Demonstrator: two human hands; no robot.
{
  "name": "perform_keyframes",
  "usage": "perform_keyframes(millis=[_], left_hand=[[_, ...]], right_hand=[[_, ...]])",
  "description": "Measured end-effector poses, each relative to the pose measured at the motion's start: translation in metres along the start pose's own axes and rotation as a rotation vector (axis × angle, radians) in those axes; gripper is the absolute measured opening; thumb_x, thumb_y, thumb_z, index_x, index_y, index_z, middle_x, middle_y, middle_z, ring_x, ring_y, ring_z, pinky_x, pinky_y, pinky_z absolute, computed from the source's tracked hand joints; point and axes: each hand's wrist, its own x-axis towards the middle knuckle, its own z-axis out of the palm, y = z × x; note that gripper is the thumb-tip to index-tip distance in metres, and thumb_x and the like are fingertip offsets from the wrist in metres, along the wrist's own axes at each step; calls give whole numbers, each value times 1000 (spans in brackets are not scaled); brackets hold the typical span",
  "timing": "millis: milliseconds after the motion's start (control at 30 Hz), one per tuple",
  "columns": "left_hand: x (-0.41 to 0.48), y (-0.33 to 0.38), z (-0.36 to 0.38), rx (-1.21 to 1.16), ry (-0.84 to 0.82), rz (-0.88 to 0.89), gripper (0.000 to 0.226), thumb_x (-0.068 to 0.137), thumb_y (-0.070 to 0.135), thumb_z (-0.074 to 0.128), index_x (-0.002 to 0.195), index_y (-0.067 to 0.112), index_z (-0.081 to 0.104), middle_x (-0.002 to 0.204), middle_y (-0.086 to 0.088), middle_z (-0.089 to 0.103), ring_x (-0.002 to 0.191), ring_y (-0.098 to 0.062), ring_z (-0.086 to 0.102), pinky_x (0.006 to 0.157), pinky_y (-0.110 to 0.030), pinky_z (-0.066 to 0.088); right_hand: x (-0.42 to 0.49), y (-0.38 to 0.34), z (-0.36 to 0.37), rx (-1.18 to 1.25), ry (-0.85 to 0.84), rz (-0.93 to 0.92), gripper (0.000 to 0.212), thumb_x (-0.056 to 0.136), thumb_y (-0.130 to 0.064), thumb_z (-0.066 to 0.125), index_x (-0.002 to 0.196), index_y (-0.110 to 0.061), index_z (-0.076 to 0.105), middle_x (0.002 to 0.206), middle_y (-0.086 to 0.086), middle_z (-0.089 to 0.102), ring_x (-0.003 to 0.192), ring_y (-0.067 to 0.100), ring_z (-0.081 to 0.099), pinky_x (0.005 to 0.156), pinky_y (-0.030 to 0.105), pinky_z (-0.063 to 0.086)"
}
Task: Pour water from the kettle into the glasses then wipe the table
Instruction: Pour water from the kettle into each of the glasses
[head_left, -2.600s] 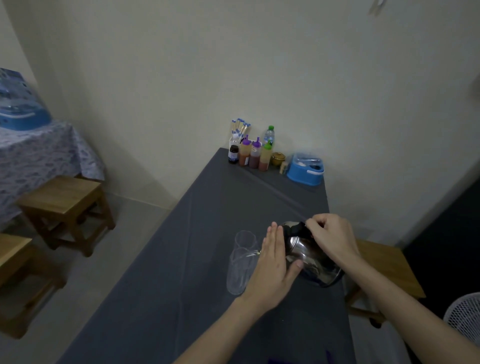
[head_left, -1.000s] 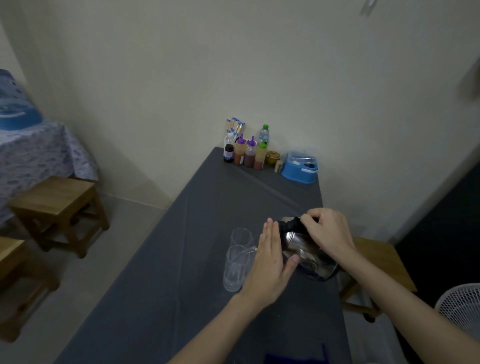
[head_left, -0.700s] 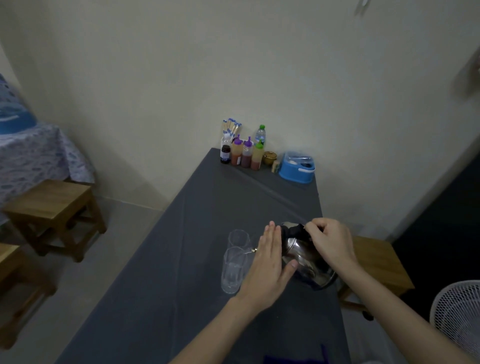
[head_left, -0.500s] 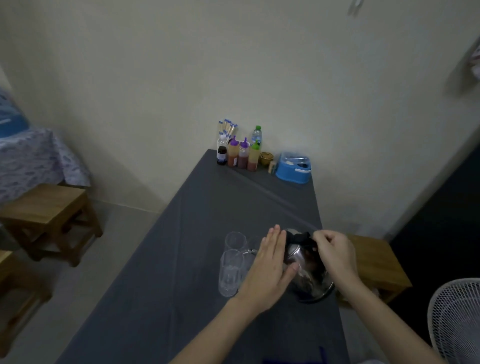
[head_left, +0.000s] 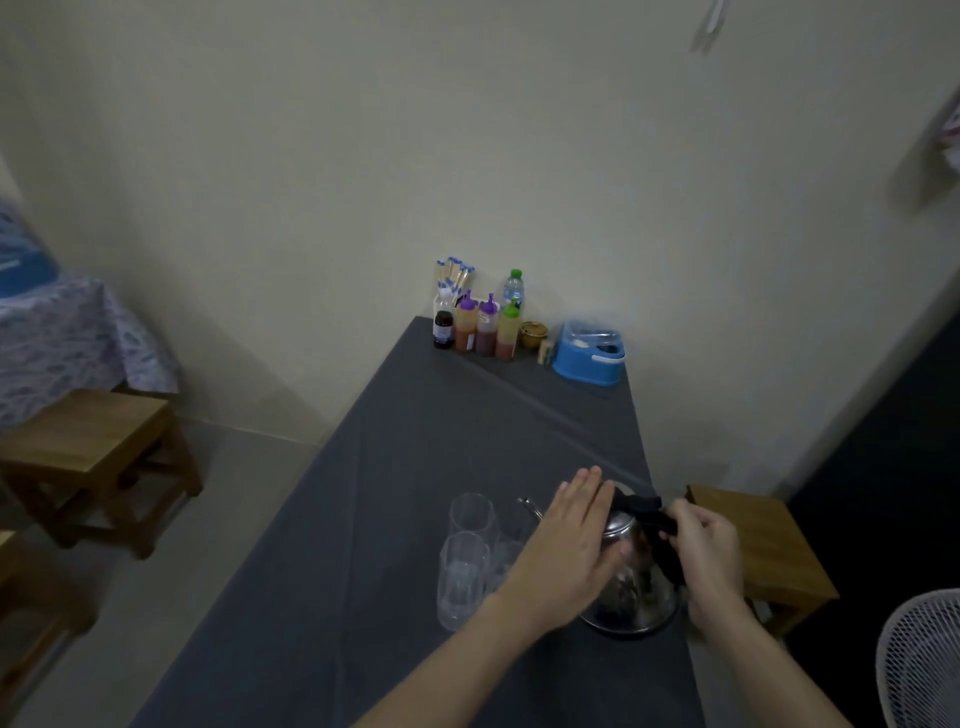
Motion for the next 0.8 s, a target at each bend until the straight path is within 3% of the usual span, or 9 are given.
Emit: perform_keyframes(millis=[133, 267, 367, 467, 600, 800], left_hand=[[9, -5, 6, -58, -13, -33, 70, 99, 50, 21, 152, 8, 4, 162, -6, -3, 147, -13, -11, 117, -24, -13], [10, -7, 12, -163, -43, -100, 78, 93, 57, 16, 151, 10, -6, 160, -2, -13, 146, -9, -17, 118, -24, -12], [9, -9, 16, -234, -46, -144, 78, 94, 56, 19, 151, 10, -9, 158, 0, -18, 145, -8, -20, 119, -27, -9], [10, -10, 18, -272, -32, -177, 82, 91, 60, 18, 151, 11, -10, 159, 0, -18, 144, -7, -21, 119, -25, -9], [13, -10, 17, -312, -16, -207, 85, 90, 61, 20, 151, 11, -11, 160, -1, -17, 144, -7, -21, 118, -24, -9], [12, -8, 16, -375, -1, -240, 87, 88, 63, 21, 150, 12, -14, 159, -1, -21, 143, -7, -22, 117, -22, -11]], right_hand=[[9, -16, -1, -131, -33, -130, 31, 84, -22, 57, 58, -8, 66, 58, 6, 64, 62, 25, 60, 60, 35, 44], [19, -27, 0, -323, -79, -268, 36, 84, -17, 56, 50, -7, 53, 48, 2, 51, 51, 20, 50, 52, 30, 35], [27, -32, 4, -442, -86, -347, 37, 84, -18, 57, 51, 0, 51, 46, 3, 49, 49, 20, 49, 51, 31, 35], [32, -40, 8, -523, -97, -407, 39, 84, -18, 59, 49, -2, 52, 44, 4, 48, 46, 17, 47, 49, 31, 33], [38, -48, 12, -619, -117, -437, 34, 83, -24, 58, 58, -2, 63, 52, 12, 62, 53, 22, 60, 53, 33, 43], [37, -62, 16, -712, -154, -510, 35, 84, -26, 58, 55, -5, 62, 49, 8, 60, 51, 20, 59, 50, 33, 45]])
